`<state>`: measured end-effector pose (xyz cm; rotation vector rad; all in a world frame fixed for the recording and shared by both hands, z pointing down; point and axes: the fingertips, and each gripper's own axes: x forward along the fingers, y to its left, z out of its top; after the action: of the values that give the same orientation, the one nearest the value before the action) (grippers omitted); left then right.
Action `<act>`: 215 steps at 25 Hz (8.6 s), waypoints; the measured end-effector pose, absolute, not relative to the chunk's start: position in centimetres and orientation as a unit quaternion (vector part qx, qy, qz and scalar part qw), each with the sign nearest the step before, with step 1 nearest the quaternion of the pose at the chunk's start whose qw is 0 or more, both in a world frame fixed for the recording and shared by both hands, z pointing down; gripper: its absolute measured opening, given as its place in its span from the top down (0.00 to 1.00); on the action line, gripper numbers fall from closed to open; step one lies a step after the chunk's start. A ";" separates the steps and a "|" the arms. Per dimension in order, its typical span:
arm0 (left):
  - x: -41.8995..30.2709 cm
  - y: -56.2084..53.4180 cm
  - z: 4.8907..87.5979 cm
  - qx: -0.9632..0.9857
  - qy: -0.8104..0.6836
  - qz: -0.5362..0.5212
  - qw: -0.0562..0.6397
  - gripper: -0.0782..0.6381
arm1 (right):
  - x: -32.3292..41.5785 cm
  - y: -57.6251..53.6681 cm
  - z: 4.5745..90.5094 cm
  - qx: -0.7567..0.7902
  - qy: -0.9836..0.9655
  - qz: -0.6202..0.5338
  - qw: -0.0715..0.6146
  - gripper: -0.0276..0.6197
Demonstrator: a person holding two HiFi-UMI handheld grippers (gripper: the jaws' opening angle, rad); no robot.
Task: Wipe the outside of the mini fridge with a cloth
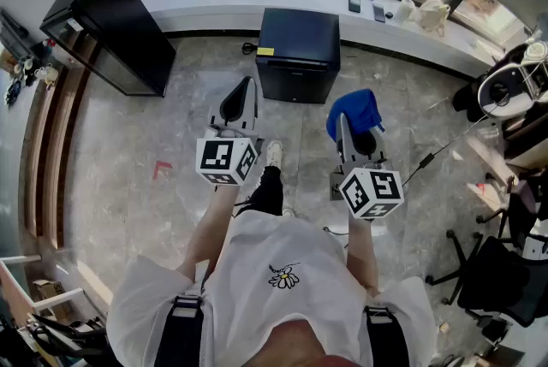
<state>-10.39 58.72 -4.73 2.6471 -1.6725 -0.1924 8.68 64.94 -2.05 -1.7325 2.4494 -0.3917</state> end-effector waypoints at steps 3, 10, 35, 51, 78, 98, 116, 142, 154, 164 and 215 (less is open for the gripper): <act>-10.1 55.4 -3.4 0.847 -0.529 -0.059 0.019 0.88 | 8.6 61.9 -1.4 -0.574 0.806 -0.135 0.054 0.83; -10.2 42.2 -2.4 0.853 -0.518 -0.052 0.031 0.88 | 7.0 48.6 -2.0 -0.566 0.815 -0.119 0.038 0.83; -8.6 8.2 -3.1 0.840 -0.540 -0.052 0.031 0.88 | 6.5 13.0 -0.6 -0.503 0.851 -0.153 0.006 0.83; -9.4 1.5 6.5 0.831 -0.553 -0.010 0.061 0.88 | 2.4 4.0 9.2 -0.461 0.851 -0.248 -0.046 0.83; -19.5 -7.2 44.5 0.779 -0.576 0.122 0.215 0.88 | -14.2 -18.7 52.4 -0.417 0.769 -0.420 -0.241 0.83; -13.6 -6.8 46.3 0.794 -0.551 0.124 0.225 0.88 | -4.0 -17.7 52.9 -0.484 0.725 -0.400 -0.285 0.83; -4.1 -6.5 46.9 0.818 -0.518 0.138 0.208 0.88 | 14.5 -15.2 53.4 -0.547 0.689 -0.356 -0.314 0.83; -1.1 -4.7 47.7 0.816 -0.520 0.145 0.207 0.88 | 26.6 -12.9 46.5 -0.642 0.660 -0.308 -0.241 0.83; -10.8 -4.4 44.7 0.785 -0.576 0.122 0.194 0.88 | 0.8 -12.8 38.8 -0.473 0.807 -0.327 -0.136 0.83; -20.1 -3.1 45.5 0.750 -0.619 0.125 0.199 0.88 | -14.4 -11.0 46.8 -0.393 0.791 -0.435 -0.174 0.83; -3.2 -2.0 47.1 0.811 -0.528 0.161 0.191 0.88 | 14.8 -8.1 53.6 -0.538 0.686 -0.399 -0.284 0.83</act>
<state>-3.21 -1.97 47.11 2.2789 -1.4842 0.4508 14.81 -8.09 53.58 -2.0838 2.6602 -1.5474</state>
